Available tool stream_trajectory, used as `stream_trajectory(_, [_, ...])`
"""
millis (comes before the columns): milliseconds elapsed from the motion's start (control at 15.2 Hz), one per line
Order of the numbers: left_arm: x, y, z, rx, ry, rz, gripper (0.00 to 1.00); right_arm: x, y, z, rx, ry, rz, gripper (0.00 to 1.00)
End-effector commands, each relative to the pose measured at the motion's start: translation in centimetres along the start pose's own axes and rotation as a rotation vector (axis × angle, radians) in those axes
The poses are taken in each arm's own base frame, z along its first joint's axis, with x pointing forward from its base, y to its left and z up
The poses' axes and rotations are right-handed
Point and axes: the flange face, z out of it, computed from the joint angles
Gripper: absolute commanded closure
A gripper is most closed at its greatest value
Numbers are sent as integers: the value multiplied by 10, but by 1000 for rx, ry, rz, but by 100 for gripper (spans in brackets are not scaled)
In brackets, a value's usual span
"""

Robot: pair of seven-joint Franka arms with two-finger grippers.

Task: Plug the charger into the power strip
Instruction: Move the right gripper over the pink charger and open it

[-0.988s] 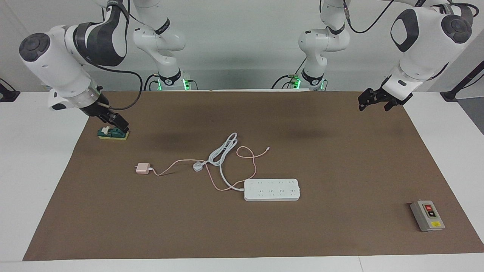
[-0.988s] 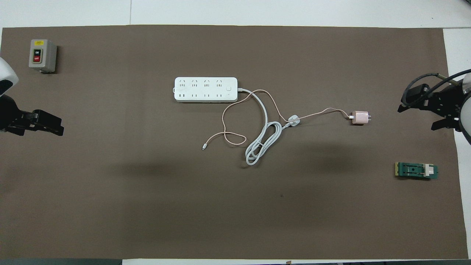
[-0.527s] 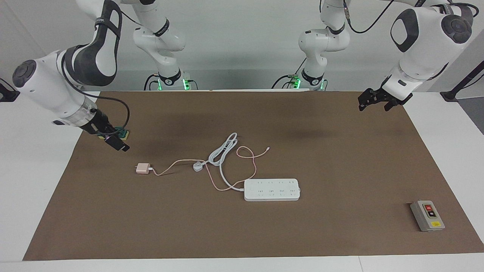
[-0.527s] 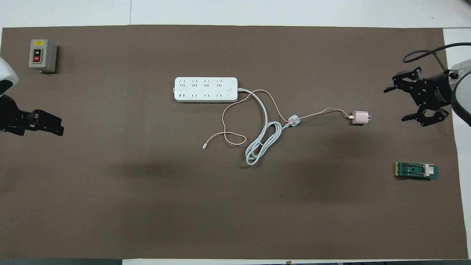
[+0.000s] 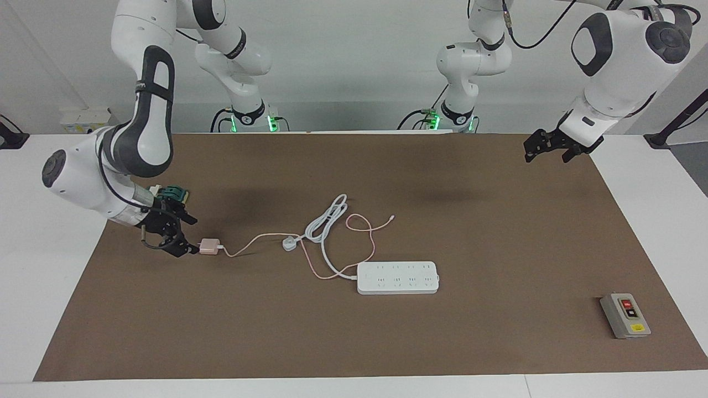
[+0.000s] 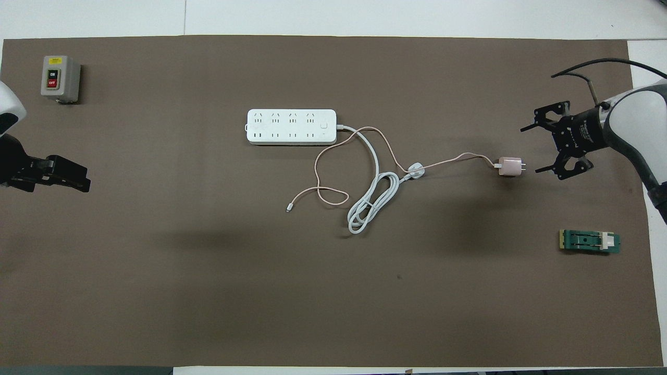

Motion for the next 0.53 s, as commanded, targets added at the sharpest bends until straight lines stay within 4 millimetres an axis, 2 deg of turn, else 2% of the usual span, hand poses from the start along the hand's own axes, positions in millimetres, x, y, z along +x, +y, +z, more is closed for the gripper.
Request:
stream_trajectory(0, [-4, -1, -6, -3, 18, -2, 0, 3, 2, -1, 13, -62, 35, 0])
stream_trajectory(198, [-5, -2, -6, -3, 16, 0, 0, 17, 3, 18, 3, -76, 44, 0])
stream_trajectory(329, [0, -4, -11, 1, 60, 5, 0, 22, 7, 23, -1, -77, 44, 0])
stream_trajectory(395, [3, -3, -13, 4, 88, 9, 0, 22, 9, 27, -7, -82, 29, 0])
stream_trajectory(461, [5, 7, -14, 7, 102, 29, 0, 23, 11, 30, -7, -80, 27, 0])
